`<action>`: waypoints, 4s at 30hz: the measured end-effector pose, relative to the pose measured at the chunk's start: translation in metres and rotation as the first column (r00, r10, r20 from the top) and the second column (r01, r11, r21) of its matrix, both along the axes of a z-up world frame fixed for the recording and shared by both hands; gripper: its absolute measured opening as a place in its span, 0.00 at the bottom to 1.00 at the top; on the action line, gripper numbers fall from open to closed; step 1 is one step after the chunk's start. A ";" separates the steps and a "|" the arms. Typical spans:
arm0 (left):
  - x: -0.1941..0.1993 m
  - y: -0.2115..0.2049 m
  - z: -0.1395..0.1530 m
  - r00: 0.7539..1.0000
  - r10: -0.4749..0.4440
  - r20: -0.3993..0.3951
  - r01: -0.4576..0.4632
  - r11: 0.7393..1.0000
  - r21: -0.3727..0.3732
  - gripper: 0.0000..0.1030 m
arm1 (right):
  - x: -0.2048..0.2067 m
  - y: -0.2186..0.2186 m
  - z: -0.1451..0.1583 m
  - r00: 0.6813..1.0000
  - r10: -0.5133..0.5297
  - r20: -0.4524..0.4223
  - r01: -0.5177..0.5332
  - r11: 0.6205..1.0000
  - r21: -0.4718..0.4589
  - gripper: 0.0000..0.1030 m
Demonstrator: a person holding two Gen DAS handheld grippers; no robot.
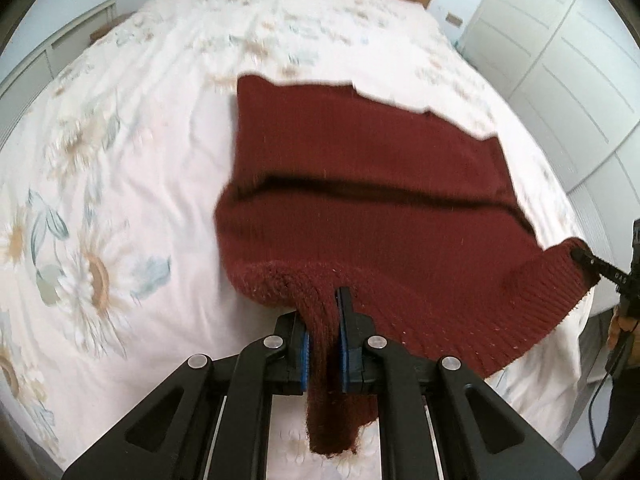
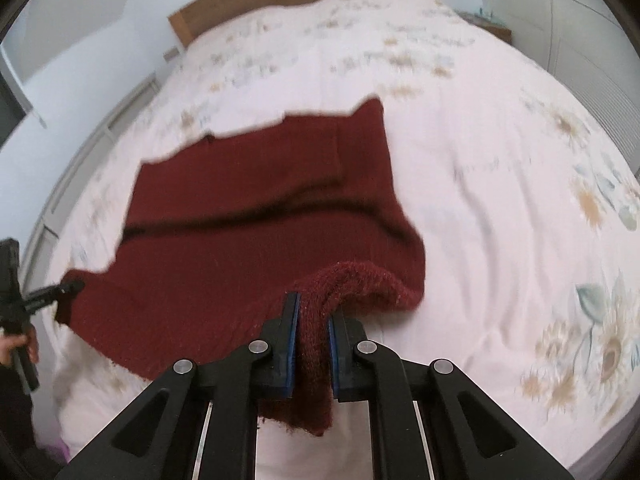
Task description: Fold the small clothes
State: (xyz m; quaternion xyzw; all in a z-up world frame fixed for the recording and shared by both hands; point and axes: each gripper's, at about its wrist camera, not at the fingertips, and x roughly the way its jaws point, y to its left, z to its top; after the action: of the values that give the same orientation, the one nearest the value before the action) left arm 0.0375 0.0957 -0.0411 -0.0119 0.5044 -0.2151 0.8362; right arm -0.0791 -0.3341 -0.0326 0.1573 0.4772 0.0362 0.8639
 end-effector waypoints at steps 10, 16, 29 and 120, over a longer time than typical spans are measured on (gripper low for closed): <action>0.069 -0.014 0.051 0.996 0.029 0.087 -0.025 0.999 -0.040 0.09 | 0.065 -0.008 0.046 0.991 -0.040 0.124 0.046 0.998 -0.046 0.11; 0.126 -0.034 0.051 0.995 0.035 0.088 -0.037 0.999 0.020 0.09 | 0.125 -0.012 0.048 0.993 -0.045 0.111 0.056 0.994 -0.098 0.11; 0.195 -0.069 -0.035 0.994 0.092 0.053 -0.102 0.965 0.243 0.11 | 0.225 -0.006 -0.020 0.994 -0.074 -0.076 0.060 0.983 -0.175 0.12; 0.180 0.002 -0.113 0.969 0.123 -0.216 -0.129 0.992 -0.010 0.93 | 0.084 0.010 -0.064 0.988 -0.116 -0.100 0.092 0.972 -0.217 1.00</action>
State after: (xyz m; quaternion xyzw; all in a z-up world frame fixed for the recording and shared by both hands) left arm 0.2175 0.0977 -0.1540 -0.0771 0.5875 -0.1650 0.7884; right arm 0.0053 -0.3240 -0.0967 0.0909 0.5170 -0.0691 0.8483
